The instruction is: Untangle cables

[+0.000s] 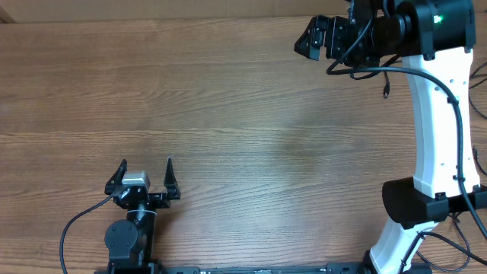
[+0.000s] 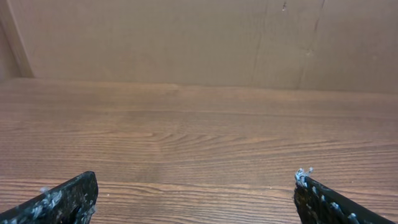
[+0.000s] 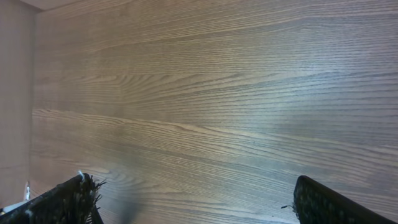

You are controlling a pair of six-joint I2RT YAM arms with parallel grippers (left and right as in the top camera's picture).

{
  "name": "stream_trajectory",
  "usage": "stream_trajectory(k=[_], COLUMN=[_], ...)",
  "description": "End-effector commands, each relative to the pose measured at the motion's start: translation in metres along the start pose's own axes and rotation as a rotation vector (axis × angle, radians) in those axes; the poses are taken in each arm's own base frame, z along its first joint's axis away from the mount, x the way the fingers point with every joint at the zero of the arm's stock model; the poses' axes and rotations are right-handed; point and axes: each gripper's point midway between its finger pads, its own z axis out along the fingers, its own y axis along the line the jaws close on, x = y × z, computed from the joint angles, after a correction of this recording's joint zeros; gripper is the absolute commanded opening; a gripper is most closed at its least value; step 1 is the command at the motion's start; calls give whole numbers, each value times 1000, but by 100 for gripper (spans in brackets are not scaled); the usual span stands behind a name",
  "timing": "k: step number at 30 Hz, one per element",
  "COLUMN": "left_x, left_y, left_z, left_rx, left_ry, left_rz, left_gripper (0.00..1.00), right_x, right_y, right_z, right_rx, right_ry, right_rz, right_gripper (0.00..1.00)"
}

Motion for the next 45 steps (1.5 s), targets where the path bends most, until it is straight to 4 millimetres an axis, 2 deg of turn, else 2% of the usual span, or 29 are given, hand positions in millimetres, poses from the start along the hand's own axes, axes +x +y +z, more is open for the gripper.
stream_trajectory(k=[1, 5, 9, 13, 16, 19, 20, 27, 31, 33, 37, 40, 45], left_x=[0, 0, 0, 0, 0, 0, 0, 0, 0, 0, 0, 0, 0], left_y=[1, 1, 1, 1, 1, 1, 1, 1, 1, 1, 1, 1, 1], left_z=[0, 0, 0, 0, 0, 0, 0, 0, 0, 0, 0, 0, 0], left_rx=[-7, -7, -7, -7, -7, -7, -6, -7, -6, -7, -7, -7, -7], left_ry=[-6, -5, -5, -5, -5, -5, -5, -5, -5, -5, -5, -5, -5], left_rz=[-4, -5, -4, -4, -4, -4, -4, -4, -5, -4, -5, -4, -4], left_gripper=[100, 100, 100, 100, 100, 99, 99, 100, 100, 99, 100, 100, 100], right_x=[-1, -6, -14, -8, 1, 12, 20, 50, 82, 107, 135, 156, 168], right_y=[1, -8, -1, -3, -13, -28, -38, -67, -86, -98, -112, -120, -119], right_z=[-5, -5, -5, 0, 9, 24, 34, 78, 101, 112, 119, 121, 108], right_rx=[-1, 58, 37, 32, 49, 75, 96, 91, 83, 79, 67, 20, -64], right_ry=[-17, -42, -95, -112, -131, -136, -141, -186, -209, -223, -274, -423, -673], right_rz=[-5, -8, -37, -47, -50, -48, -46, -58, -65, -69, -83, -126, -199], right_gripper=[100, 100, 100, 100, 100, 100, 100, 100, 100, 100, 100, 100, 100])
